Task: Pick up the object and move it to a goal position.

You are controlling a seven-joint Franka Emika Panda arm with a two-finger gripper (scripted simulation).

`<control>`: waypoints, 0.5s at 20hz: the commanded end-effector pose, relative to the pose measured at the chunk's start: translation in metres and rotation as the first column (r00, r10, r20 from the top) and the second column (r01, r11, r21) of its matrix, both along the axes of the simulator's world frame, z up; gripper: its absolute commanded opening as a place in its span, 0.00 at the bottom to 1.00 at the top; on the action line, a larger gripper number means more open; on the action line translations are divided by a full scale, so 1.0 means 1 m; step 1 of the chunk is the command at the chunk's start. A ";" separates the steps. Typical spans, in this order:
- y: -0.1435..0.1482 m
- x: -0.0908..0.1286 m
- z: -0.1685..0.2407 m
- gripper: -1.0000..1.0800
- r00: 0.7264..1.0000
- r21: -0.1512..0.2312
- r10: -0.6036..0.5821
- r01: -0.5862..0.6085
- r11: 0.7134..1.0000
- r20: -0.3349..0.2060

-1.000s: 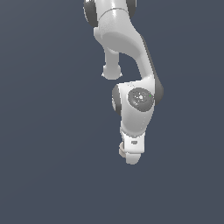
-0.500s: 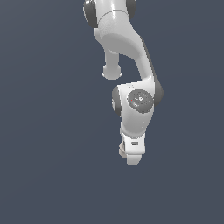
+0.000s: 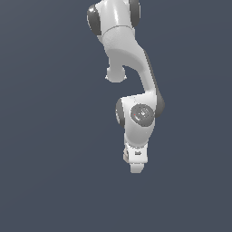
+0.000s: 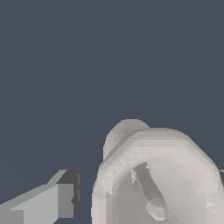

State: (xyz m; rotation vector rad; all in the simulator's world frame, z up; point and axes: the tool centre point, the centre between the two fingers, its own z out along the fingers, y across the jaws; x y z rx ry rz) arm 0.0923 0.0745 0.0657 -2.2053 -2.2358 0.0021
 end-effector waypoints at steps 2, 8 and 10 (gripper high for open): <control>0.000 0.001 -0.006 0.96 1.000 0.000 0.001 -0.001 1.000 0.002; 0.000 0.002 -0.005 0.00 1.000 0.000 0.000 0.000 1.000 0.002; 0.000 0.002 -0.005 0.00 1.000 0.000 0.000 0.000 1.000 0.002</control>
